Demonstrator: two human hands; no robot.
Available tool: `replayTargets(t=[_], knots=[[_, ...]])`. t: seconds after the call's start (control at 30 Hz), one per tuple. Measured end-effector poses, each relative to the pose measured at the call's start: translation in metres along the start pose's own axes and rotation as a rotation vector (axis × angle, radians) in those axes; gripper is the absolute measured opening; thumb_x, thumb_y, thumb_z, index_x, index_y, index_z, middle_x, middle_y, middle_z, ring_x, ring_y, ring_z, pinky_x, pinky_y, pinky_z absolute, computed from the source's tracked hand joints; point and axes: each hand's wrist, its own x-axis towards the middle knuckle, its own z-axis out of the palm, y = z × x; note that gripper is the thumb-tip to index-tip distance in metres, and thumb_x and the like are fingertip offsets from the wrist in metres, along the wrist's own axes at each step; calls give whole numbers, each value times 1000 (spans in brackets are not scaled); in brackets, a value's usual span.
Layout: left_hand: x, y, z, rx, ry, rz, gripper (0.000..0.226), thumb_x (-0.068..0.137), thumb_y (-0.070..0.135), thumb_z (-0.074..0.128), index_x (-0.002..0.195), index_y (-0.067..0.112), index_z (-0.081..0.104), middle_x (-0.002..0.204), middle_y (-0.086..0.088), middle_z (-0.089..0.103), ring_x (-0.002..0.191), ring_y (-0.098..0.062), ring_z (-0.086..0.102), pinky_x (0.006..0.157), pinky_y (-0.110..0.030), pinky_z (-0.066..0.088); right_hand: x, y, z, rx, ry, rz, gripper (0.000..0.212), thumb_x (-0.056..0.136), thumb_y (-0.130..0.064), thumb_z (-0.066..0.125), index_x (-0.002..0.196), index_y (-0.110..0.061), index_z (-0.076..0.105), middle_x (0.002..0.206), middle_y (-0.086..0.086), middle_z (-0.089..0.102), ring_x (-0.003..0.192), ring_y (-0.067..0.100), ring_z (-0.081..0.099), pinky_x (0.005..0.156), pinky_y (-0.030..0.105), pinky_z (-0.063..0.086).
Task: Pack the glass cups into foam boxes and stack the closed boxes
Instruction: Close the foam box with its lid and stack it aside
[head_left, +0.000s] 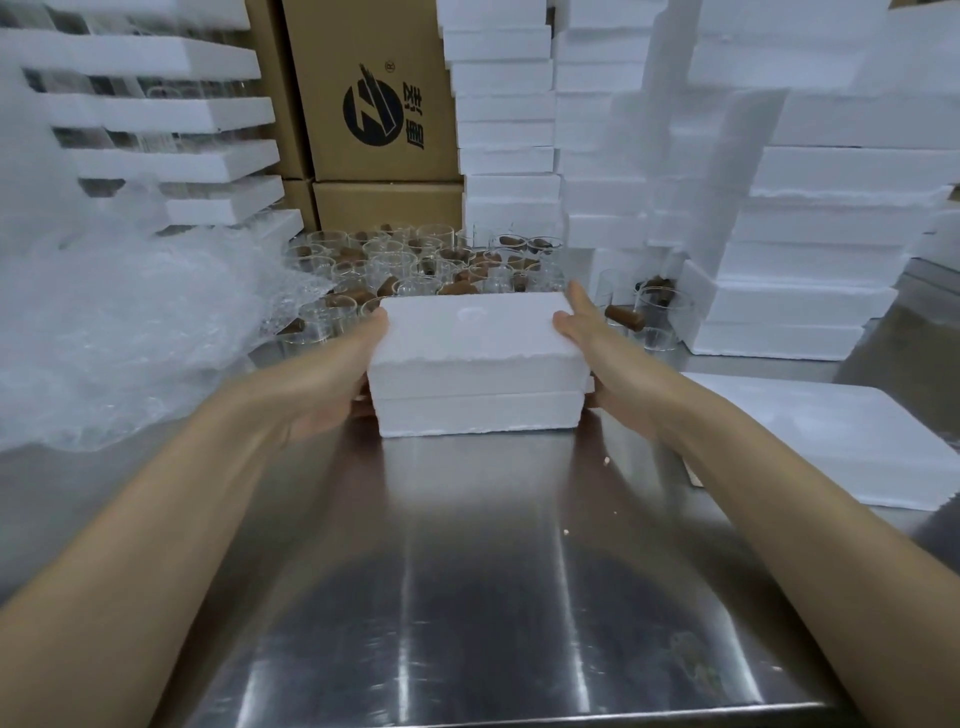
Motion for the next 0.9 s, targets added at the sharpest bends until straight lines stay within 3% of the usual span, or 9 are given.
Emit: replayTargets(t=[0.1,0.2,0.3,0.37,0.47,0.57,0.7,0.8,0.9], knots=[[-5,5,2,-154,-61,28,44,101,55,24,113,33,60,120,1,69,108,-17,63,94,-40,48,-4,-10,-4,113,-12,-38,55,103,-37,36,150,-48,10,145,-21,37,117,16,55,98,49,47],[-12,10,3,-143,-100,87,34,98,56,34,109,36,59,99,4,75,93,-15,71,86,-42,54,-5,-14,-16,129,-13,-106,53,101,-37,41,148,-50,19,119,-24,53,105,13,60,87,43,53],[-21,14,20,-148,-175,220,30,86,60,50,105,39,62,99,6,75,91,-13,71,76,-35,59,-13,-26,-36,158,68,-180,52,91,-43,52,140,-52,36,126,-23,55,108,9,61,86,34,54],[-22,28,43,-116,-229,313,36,75,67,54,96,43,70,104,2,73,93,-18,69,79,-35,59,-21,-40,-61,193,145,-246,45,84,-42,57,129,-48,54,126,-17,61,104,10,66,83,33,56],[-10,64,84,-67,-260,370,39,83,67,51,98,37,70,99,4,75,97,-18,70,82,-36,57,-35,-55,-104,291,233,-317,25,93,-27,52,93,-31,76,96,-10,74,85,8,70,70,23,56],[8,93,131,-73,-229,286,40,91,60,51,97,22,64,77,4,73,76,-14,72,69,-31,60,-44,-56,-144,313,357,-243,24,95,-24,50,85,-22,71,79,-6,72,72,12,69,66,27,56],[36,101,195,6,-312,111,48,90,62,49,100,16,52,95,-9,49,87,-23,54,92,-39,53,-55,-38,-199,295,453,-74,10,93,-27,53,96,-20,59,90,3,65,80,21,65,78,38,54],[51,96,229,67,-234,112,70,89,69,41,127,12,53,111,-7,57,95,-21,54,86,-32,46,-59,-19,-221,304,529,-34,17,94,-28,54,104,-18,62,103,6,68,92,26,64,85,43,53],[57,86,252,131,-143,178,87,90,73,25,151,11,24,150,-11,39,135,-29,40,109,-39,33,-57,2,-237,310,566,0,23,94,-31,53,111,-18,61,106,6,68,93,26,65,80,42,52]])
